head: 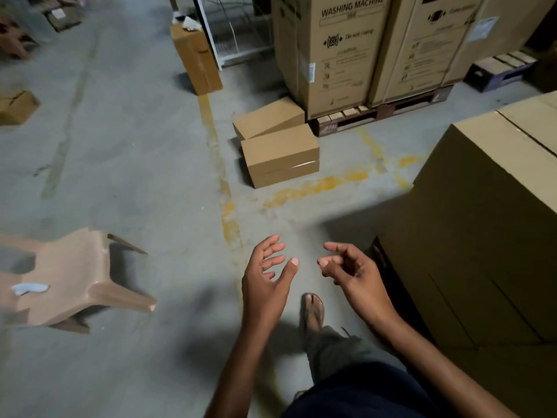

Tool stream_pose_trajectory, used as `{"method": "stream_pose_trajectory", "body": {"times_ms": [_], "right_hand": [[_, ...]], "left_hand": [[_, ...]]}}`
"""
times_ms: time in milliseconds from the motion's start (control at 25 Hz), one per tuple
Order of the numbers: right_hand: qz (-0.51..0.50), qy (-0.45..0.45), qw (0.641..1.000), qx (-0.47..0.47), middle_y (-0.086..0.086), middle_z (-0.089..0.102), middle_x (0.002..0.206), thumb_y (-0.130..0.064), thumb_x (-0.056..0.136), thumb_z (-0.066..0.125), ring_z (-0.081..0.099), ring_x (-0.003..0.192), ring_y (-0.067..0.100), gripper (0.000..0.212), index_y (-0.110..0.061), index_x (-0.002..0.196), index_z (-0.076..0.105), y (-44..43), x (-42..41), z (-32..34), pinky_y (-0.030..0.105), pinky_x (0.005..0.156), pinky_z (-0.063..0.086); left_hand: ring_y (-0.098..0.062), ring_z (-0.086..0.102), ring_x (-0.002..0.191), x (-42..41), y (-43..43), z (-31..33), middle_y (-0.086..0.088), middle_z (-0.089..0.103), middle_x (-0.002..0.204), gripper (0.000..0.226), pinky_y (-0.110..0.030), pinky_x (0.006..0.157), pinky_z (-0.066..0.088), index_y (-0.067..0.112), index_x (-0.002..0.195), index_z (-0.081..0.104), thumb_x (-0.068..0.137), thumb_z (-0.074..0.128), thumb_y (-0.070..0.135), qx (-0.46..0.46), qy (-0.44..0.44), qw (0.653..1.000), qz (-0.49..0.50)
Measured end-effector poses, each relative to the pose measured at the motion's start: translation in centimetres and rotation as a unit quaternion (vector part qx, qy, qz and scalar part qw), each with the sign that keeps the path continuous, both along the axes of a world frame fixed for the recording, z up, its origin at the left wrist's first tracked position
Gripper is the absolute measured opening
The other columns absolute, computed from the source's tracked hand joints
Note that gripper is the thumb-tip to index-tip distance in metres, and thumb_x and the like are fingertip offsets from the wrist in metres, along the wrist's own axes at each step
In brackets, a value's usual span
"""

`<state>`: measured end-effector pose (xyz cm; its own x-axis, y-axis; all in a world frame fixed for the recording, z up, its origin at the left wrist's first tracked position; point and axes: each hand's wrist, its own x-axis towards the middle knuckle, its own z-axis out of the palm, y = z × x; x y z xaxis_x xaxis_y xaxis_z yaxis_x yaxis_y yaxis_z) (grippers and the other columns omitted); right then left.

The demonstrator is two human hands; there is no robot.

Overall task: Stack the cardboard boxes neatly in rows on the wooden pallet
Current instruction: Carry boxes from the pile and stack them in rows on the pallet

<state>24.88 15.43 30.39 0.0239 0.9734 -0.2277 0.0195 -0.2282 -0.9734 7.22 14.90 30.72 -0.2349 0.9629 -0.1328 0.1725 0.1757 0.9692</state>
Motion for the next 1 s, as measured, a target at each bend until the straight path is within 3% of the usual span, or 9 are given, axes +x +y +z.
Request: {"method": "stream_pose_trajectory", "body": {"times_ms": [240,560,800,1000], "right_hand": [[-0.023,0.004,1.000,-0.011,0.003,0.074,0.083,-0.013,0.096,0.071,0.071,0.082,0.009,0.025,-0.021,0.119,0.067,19.5,-4.3,-1.7,0.014,0.071,0.050],[0.002,0.006,1.000,-0.013,0.006,0.072,0.081,-0.014,0.096,0.071,0.071,0.083,0.010,0.024,-0.022,0.118,0.067,41.9,-11.1,0.4,0.014,0.071,0.050],[-0.112,0.008,0.988,-0.109,0.012,0.075,0.095,-0.015,0.096,0.070,0.072,0.086,0.015,0.023,-0.023,0.117,0.068,52.9,-16.2,-4.7,0.026,0.074,0.049],[-0.201,-0.026,0.966,-0.160,0.006,0.076,0.096,-0.015,0.096,0.070,0.072,0.085,0.012,0.027,-0.021,0.122,0.067,62.6,-21.8,-7.5,0.032,0.080,0.054]], "left_hand": [[-0.006,0.069,0.103,-5.6,17.8,-1.8,0.017,0.071,0.115,0.042,-0.041,0.096,0.057,0.039,0.122,0.063,0.087,0.081,0.021,-0.013,0.014,1.000,-0.004],[-0.001,0.068,0.102,-11.6,39.1,0.2,0.017,0.071,0.115,0.039,-0.026,0.088,0.055,0.036,0.122,0.064,0.090,0.078,0.022,-0.002,0.012,1.000,-0.021],[-0.002,0.070,0.099,-18.3,52.7,-5.1,0.010,0.073,0.112,0.033,-0.019,0.084,0.050,0.032,0.118,0.066,0.091,0.077,0.017,-0.082,-0.013,0.994,-0.069],[0.002,0.068,0.093,-24.0,65.2,-8.3,0.010,0.073,0.109,0.030,-0.014,0.081,0.048,0.035,0.115,0.066,0.091,0.076,0.019,-0.146,0.009,0.975,-0.169]]}}
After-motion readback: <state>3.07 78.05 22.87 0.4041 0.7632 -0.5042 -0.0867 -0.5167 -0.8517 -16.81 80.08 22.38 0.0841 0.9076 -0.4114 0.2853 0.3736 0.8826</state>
